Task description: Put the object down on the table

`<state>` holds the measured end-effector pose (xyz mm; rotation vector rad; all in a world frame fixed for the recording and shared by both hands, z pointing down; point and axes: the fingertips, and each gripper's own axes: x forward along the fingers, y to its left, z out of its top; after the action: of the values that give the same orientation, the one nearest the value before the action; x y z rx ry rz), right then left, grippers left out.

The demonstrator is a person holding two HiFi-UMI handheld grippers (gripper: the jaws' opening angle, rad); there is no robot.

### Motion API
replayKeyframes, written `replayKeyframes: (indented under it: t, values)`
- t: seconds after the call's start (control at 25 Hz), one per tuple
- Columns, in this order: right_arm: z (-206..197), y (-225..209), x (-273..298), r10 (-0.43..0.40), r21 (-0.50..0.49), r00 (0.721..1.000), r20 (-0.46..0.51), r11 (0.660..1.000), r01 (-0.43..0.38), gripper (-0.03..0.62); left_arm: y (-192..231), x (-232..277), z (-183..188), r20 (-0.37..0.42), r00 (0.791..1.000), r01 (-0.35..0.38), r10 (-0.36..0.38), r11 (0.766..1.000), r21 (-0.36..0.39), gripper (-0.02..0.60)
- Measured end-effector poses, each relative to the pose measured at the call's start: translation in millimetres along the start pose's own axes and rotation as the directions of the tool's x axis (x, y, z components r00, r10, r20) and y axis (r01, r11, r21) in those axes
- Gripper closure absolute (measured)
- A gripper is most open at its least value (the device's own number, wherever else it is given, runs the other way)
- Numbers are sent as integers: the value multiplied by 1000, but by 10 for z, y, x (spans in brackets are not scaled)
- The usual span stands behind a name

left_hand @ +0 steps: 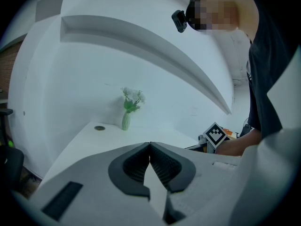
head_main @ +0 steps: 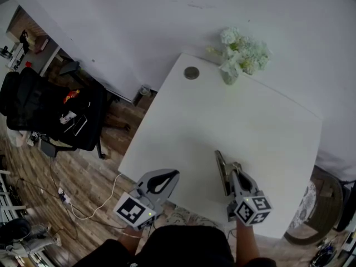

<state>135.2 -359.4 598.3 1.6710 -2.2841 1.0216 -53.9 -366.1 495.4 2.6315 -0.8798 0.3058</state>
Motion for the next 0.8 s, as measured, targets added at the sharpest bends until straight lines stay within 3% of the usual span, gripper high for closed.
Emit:
replayKeyframes:
  t: [0.44,0.8]
  values:
    - [-20,-91,0,-63,-94,997,-35,994,60,524,13,-103,8,6,1000,-6,5,1000,7,583]
    - [-12,-163,-33,-124,-116,992,-14,986,121,413,5,-199,7,16,1000,-12,12,1000,12,583]
